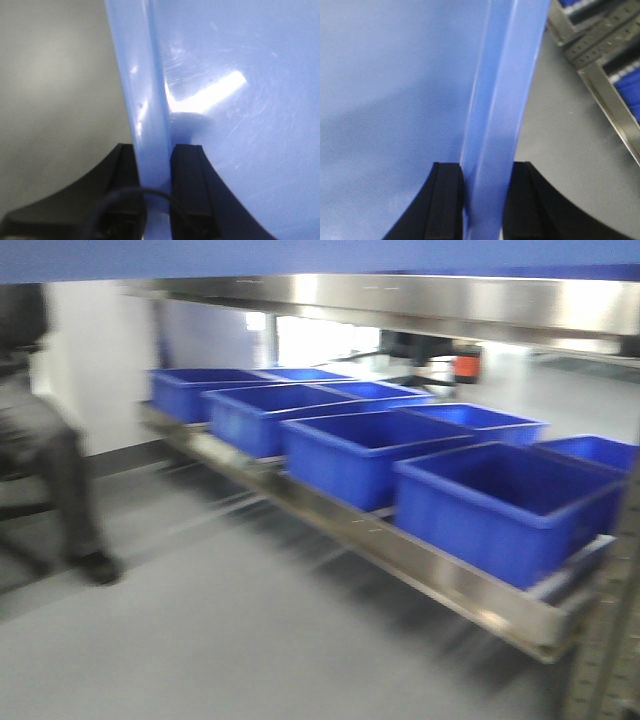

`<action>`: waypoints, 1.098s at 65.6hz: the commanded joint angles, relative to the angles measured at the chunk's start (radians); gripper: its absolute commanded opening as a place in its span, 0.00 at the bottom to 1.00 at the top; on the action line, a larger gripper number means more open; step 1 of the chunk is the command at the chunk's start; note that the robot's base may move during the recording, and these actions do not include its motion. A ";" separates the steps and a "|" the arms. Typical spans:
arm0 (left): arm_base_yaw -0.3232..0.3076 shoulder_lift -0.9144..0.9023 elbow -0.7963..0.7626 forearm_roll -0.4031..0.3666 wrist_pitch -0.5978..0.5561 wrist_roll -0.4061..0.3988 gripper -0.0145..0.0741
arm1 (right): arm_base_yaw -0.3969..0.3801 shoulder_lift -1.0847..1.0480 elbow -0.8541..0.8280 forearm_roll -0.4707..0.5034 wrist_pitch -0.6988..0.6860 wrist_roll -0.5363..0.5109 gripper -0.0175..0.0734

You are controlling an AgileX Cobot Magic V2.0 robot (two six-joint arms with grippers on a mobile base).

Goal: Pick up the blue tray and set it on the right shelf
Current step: 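Drive alongside the rack and stop facing the upper shelf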

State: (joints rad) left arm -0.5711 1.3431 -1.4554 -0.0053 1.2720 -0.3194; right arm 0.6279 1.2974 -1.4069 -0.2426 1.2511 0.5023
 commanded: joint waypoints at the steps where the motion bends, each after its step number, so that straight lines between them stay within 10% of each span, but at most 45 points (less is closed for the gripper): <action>1: -0.022 -0.026 -0.027 -0.095 0.066 0.038 0.11 | 0.010 -0.024 -0.030 0.023 -0.054 -0.041 0.25; 72: -0.022 -0.026 -0.027 -0.095 0.066 0.038 0.11 | 0.010 -0.024 -0.030 0.023 -0.055 -0.041 0.25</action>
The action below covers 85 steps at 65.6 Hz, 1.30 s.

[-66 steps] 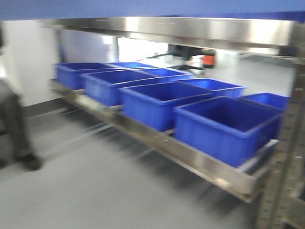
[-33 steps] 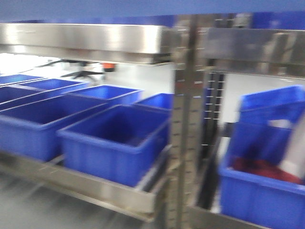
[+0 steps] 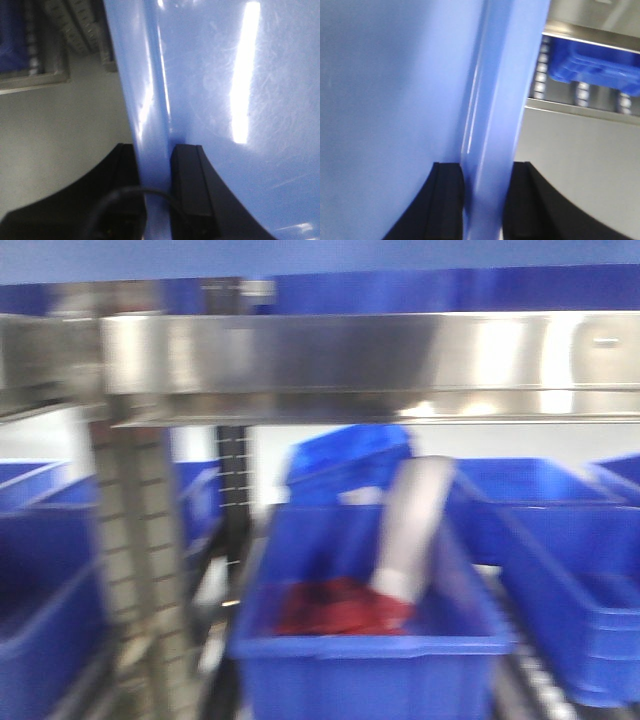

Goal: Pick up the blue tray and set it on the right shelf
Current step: 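Drive alongside the rack and stop facing the upper shelf, then raise the held tray above the upper shelf with both grippers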

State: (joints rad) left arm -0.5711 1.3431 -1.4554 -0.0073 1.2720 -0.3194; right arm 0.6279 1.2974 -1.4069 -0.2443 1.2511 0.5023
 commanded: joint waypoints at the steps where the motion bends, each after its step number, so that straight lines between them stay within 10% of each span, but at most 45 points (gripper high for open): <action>1: -0.022 -0.026 -0.027 -0.093 0.066 0.038 0.11 | 0.010 -0.024 -0.030 0.025 -0.055 -0.041 0.25; 85: -0.022 -0.026 -0.027 -0.093 0.066 0.038 0.11 | 0.010 -0.024 -0.030 0.025 -0.054 -0.041 0.25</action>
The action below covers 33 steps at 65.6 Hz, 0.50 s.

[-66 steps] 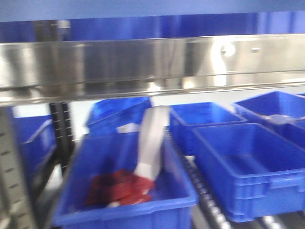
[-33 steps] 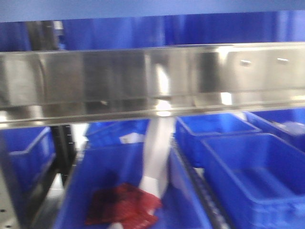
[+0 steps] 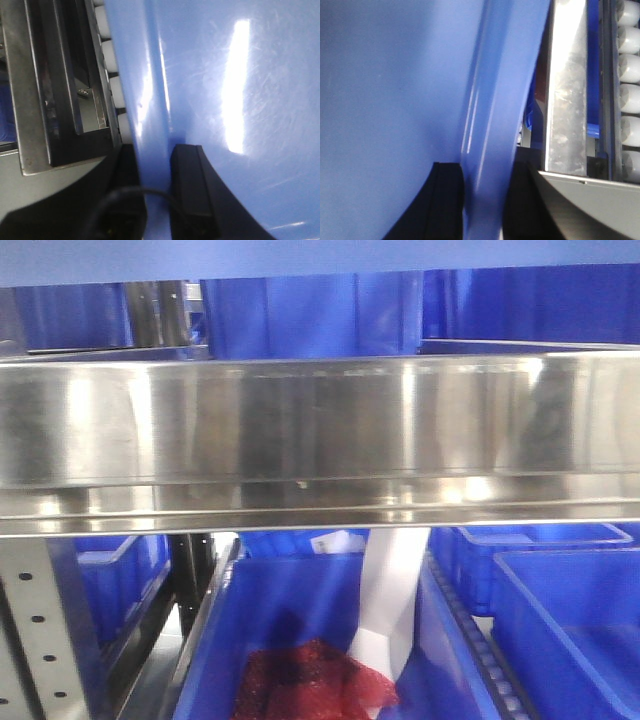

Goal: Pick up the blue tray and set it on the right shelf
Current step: 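Raise the held tray above the upper shelf with both grippers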

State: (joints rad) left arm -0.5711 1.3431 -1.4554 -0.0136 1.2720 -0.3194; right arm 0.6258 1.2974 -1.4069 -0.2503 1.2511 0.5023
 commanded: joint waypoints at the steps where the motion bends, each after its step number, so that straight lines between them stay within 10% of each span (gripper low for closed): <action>1: -0.022 -0.026 -0.027 -0.087 0.066 0.038 0.11 | 0.012 -0.024 -0.030 0.031 -0.054 -0.041 0.25; 33: -0.022 -0.026 -0.027 -0.087 0.066 0.038 0.11 | 0.012 -0.024 -0.030 0.031 -0.054 -0.041 0.25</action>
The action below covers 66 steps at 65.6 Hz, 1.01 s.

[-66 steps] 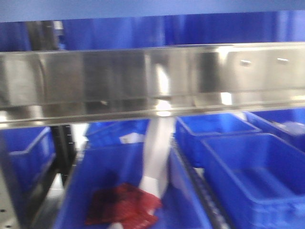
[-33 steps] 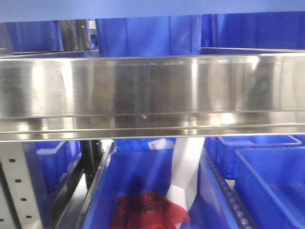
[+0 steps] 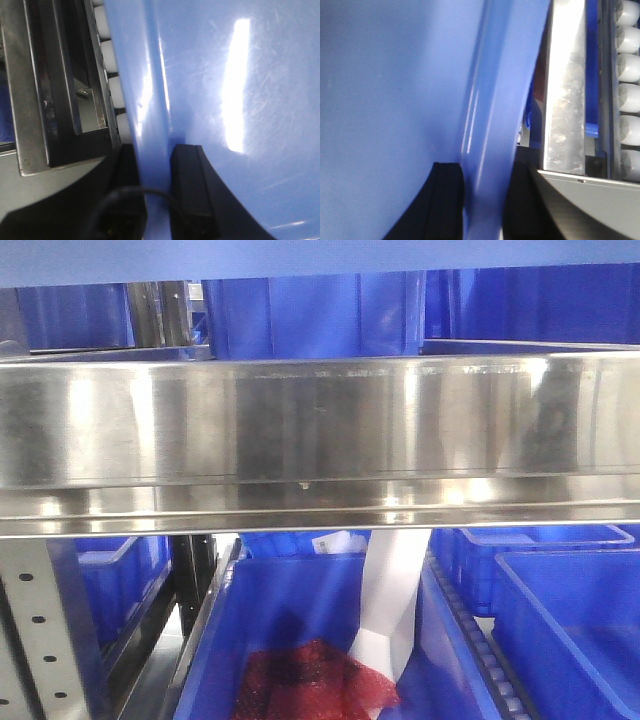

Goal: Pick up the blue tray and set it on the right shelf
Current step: 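Raise the held tray above the upper shelf with both grippers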

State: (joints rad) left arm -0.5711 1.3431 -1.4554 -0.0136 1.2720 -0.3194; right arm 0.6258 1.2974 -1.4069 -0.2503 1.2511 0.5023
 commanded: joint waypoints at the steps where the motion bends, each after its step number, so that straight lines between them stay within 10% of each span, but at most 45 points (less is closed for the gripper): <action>1: -0.022 -0.026 -0.027 -0.087 0.066 0.038 0.11 | 0.012 -0.024 -0.030 0.031 -0.054 -0.041 0.25; 66: 0.001 -0.014 -0.058 -0.122 0.018 0.069 0.11 | 0.010 -0.024 -0.062 0.029 -0.085 -0.044 0.25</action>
State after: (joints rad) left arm -0.5647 1.3450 -1.4582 -0.0261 1.2720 -0.3109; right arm 0.6258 1.2974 -1.4093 -0.2517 1.2511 0.5023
